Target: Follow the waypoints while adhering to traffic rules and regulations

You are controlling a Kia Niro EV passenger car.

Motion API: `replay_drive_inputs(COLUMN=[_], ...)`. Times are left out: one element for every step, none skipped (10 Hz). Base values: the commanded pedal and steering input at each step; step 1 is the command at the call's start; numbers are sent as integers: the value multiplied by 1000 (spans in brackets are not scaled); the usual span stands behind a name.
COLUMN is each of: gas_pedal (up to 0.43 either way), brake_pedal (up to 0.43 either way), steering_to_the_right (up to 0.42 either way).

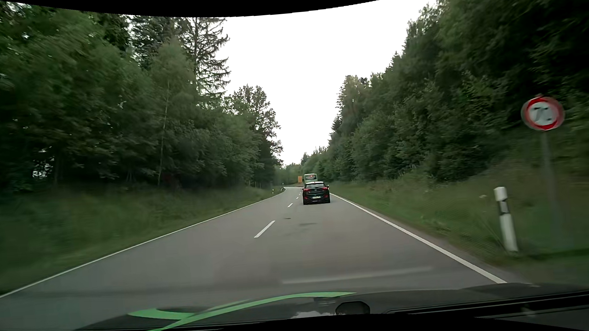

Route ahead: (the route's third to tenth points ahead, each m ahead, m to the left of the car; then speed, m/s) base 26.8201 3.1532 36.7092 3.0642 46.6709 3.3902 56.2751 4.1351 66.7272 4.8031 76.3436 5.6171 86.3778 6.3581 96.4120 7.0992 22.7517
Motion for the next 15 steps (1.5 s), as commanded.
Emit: replay_drive_inputs(gas_pedal=[157,157,157,157,157,157,150,130,130,130,130,138,138,138,138], brake_pedal=[0,0,0,0,0,0,0,0,0,0,0,0,0,0,0], steering_to_the_right=[-4,-3,-3,-3,-2,-2,-3,-2,-2,-2,-2,-2,-3,-3,-3])
